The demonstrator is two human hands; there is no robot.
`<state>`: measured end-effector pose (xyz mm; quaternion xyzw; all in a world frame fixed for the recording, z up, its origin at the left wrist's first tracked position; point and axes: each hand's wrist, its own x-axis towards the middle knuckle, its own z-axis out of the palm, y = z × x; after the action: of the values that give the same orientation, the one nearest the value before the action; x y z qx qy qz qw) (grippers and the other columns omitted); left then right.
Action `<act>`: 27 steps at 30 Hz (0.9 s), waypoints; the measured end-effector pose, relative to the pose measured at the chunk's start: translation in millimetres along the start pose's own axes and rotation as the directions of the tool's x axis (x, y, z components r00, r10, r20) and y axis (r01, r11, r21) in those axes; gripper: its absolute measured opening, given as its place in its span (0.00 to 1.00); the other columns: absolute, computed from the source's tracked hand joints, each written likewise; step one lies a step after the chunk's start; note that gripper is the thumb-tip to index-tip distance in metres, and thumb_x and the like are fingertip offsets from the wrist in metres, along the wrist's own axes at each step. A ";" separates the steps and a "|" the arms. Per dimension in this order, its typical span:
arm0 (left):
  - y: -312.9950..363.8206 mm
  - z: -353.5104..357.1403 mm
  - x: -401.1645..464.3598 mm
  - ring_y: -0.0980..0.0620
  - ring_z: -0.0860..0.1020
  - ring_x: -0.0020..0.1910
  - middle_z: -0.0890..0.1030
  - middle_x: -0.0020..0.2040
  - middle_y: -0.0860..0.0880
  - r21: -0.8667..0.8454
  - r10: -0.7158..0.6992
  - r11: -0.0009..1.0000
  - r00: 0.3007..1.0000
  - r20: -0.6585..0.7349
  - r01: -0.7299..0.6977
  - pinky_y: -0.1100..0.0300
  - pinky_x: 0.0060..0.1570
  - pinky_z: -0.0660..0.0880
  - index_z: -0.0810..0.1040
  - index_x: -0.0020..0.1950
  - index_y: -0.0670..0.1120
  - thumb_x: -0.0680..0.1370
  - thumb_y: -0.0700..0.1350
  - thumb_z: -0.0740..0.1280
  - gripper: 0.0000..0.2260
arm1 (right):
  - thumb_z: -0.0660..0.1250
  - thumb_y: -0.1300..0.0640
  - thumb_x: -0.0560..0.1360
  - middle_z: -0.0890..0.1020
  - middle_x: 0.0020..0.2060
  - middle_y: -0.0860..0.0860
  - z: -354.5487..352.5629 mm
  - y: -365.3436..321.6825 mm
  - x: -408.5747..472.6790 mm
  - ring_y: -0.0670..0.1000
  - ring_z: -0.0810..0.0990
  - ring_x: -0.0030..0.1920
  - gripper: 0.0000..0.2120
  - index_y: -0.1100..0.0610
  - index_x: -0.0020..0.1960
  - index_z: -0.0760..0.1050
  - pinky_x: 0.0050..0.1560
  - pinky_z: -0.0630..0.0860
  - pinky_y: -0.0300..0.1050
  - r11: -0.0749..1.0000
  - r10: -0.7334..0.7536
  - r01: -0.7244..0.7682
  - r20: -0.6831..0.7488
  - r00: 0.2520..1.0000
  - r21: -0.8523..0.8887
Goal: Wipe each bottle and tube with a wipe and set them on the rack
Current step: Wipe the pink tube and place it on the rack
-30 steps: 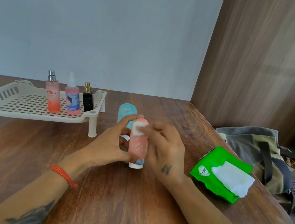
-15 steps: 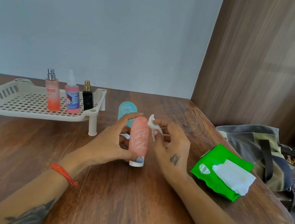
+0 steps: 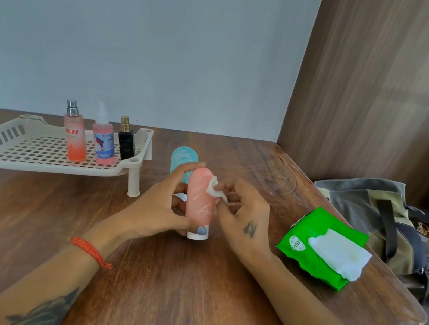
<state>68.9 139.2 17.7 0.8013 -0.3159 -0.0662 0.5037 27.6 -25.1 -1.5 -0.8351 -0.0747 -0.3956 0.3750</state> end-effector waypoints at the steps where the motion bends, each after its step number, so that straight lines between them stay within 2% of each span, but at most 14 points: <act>1: 0.3 0.1 -0.1 0.54 0.76 0.56 0.68 0.65 0.51 0.004 -0.005 1.000 1.000 -0.001 0.005 0.57 0.54 0.78 0.56 0.59 0.76 0.64 0.44 0.79 0.42 | 0.68 0.66 0.71 0.80 0.43 0.45 0.1 0.7 1.3 0.42 0.78 0.42 0.09 0.54 0.48 0.78 0.42 0.75 0.32 0.994 0.095 -0.096 0.019 0.995 0.059; 3: 1.0 0.1 -0.7 0.53 0.76 0.57 0.67 0.66 0.51 0.004 -0.017 1.000 1.000 0.003 0.017 0.54 0.56 0.78 0.56 0.59 0.76 0.64 0.44 0.79 0.42 | 0.68 0.66 0.71 0.79 0.42 0.44 -2.6 -0.1 2.4 0.40 0.78 0.43 0.11 0.51 0.47 0.76 0.43 0.74 0.29 0.971 0.202 -0.203 0.020 0.979 0.128; 4: 1.2 0.0 -0.7 0.51 0.76 0.58 0.68 0.66 0.51 0.002 -0.022 1.000 1.000 0.008 0.022 0.52 0.57 0.78 0.56 0.59 0.76 0.64 0.44 0.79 0.42 | 0.68 0.65 0.71 0.79 0.42 0.43 -5.0 -2.5 2.0 0.40 0.78 0.42 0.11 0.51 0.46 0.76 0.42 0.74 0.28 0.978 0.172 -0.169 -0.019 0.985 0.122; 6: 0.6 -0.8 -1.0 0.48 0.78 0.57 0.70 0.65 0.50 -0.047 -0.033 0.998 0.999 0.016 0.034 0.49 0.55 0.78 0.59 0.60 0.76 0.62 0.44 0.80 0.43 | 0.67 0.65 0.69 0.79 0.41 0.45 -9.1 -7.7 -0.9 0.42 0.78 0.41 0.08 0.54 0.44 0.78 0.41 0.75 0.31 0.996 -0.074 0.076 -0.054 0.996 0.045; 8: -0.6 -1.2 -0.8 0.48 0.79 0.56 0.72 0.64 0.48 -0.106 -0.033 0.994 0.999 0.025 0.036 0.48 0.54 0.79 0.61 0.63 0.73 0.62 0.42 0.80 0.43 | 0.64 0.62 0.66 0.81 0.41 0.50 -9.9 -11.3 -7.6 0.47 0.78 0.42 0.08 0.57 0.42 0.79 0.40 0.75 0.37 0.941 -0.331 0.335 0.074 0.941 -0.047; 10: -2.4 -1.6 -0.2 0.47 0.78 0.57 0.71 0.64 0.48 -0.096 -0.030 0.995 0.999 0.033 0.033 0.48 0.53 0.79 0.59 0.64 0.73 0.64 0.40 0.78 0.43 | 0.64 0.61 0.65 0.81 0.40 0.52 -9.2 -12.7 -10.5 0.50 0.79 0.42 0.08 0.58 0.41 0.80 0.39 0.76 0.40 0.885 -0.435 0.454 0.168 0.885 -0.102; 12: -2.9 -1.3 0.1 0.48 0.78 0.56 0.71 0.64 0.48 -0.094 -0.030 0.995 0.999 0.036 0.033 0.52 0.52 0.80 0.59 0.63 0.73 0.66 0.38 0.78 0.43 | 0.66 0.61 0.64 0.81 0.40 0.52 -9.1 -11.6 -9.8 0.49 0.79 0.42 0.06 0.57 0.39 0.80 0.38 0.76 0.40 0.880 -0.437 0.458 0.168 0.884 -0.122; 16: -1.4 -1.2 -0.5 0.51 0.78 0.55 0.70 0.64 0.51 -0.094 -0.040 0.995 0.999 0.035 0.044 0.58 0.51 0.79 0.57 0.62 0.73 0.65 0.37 0.78 0.43 | 0.64 0.58 0.65 0.80 0.38 0.51 -7.5 -8.9 -8.5 0.46 0.76 0.38 0.05 0.57 0.38 0.77 0.36 0.69 0.29 0.936 -0.303 0.319 0.126 0.945 -0.145; 18: -1.1 -1.3 -0.3 0.51 0.78 0.55 0.69 0.64 0.50 -0.088 -0.044 0.995 0.999 0.031 0.047 0.57 0.52 0.79 0.57 0.61 0.72 0.64 0.38 0.78 0.43 | 0.64 0.59 0.66 0.78 0.36 0.48 -6.0 -9.0 -6.3 0.42 0.72 0.35 0.02 0.55 0.36 0.75 0.35 0.65 0.27 0.981 -0.151 0.163 0.108 0.983 -0.110; 19: -1.3 -1.4 -0.1 0.51 0.77 0.56 0.69 0.65 0.50 -0.078 -0.045 0.996 0.999 0.028 0.047 0.57 0.53 0.79 0.57 0.61 0.73 0.64 0.38 0.78 0.43 | 0.65 0.62 0.67 0.77 0.35 0.46 -5.2 -7.9 -4.9 0.42 0.72 0.35 0.04 0.53 0.36 0.74 0.35 0.65 0.28 0.995 -0.046 0.056 0.116 0.992 -0.083; 21: -1.4 -1.4 0.1 0.50 0.74 0.61 0.67 0.68 0.51 -0.044 -0.050 0.998 0.998 0.022 0.051 0.54 0.58 0.77 0.56 0.59 0.76 0.64 0.41 0.79 0.43 | 0.67 0.64 0.69 0.77 0.35 0.45 -5.3 -4.8 -1.3 0.43 0.75 0.38 0.09 0.52 0.35 0.73 0.36 0.67 0.30 0.978 0.201 -0.207 0.187 0.961 0.013; 23: -0.9 -1.7 0.3 0.49 0.72 0.65 0.65 0.69 0.52 -0.029 -0.060 0.998 0.998 0.029 0.061 0.51 0.62 0.74 0.56 0.58 0.77 0.63 0.44 0.80 0.43 | 0.67 0.65 0.70 0.78 0.38 0.47 -6.5 -3.5 1.0 0.45 0.76 0.41 0.09 0.53 0.36 0.75 0.38 0.70 0.33 0.890 0.390 -0.431 0.236 0.890 0.151; 25: -0.7 -2.3 0.8 0.49 0.71 0.65 0.65 0.70 0.52 -0.018 -0.064 0.998 0.997 0.035 0.065 0.49 0.63 0.73 0.55 0.58 0.77 0.62 0.46 0.80 0.43 | 0.67 0.66 0.69 0.78 0.39 0.47 -7.9 -4.6 2.4 0.44 0.76 0.42 0.10 0.53 0.36 0.75 0.39 0.71 0.35 0.845 0.432 -0.470 0.193 0.881 0.256; 27: -1.2 -2.6 1.1 0.49 0.73 0.63 0.66 0.69 0.51 -0.026 -0.063 0.998 0.997 0.034 0.064 0.49 0.62 0.74 0.56 0.59 0.76 0.63 0.43 0.80 0.44 | 0.67 0.67 0.68 0.78 0.37 0.44 -9.6 -9.4 1.4 0.43 0.76 0.40 0.11 0.52 0.36 0.74 0.39 0.72 0.32 0.918 0.300 -0.314 0.093 0.949 0.242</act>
<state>71.4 141.0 18.1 0.8028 -0.2975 -0.1000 0.5069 18.8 -25.3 8.8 -0.7918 -0.0030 -0.2963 0.5340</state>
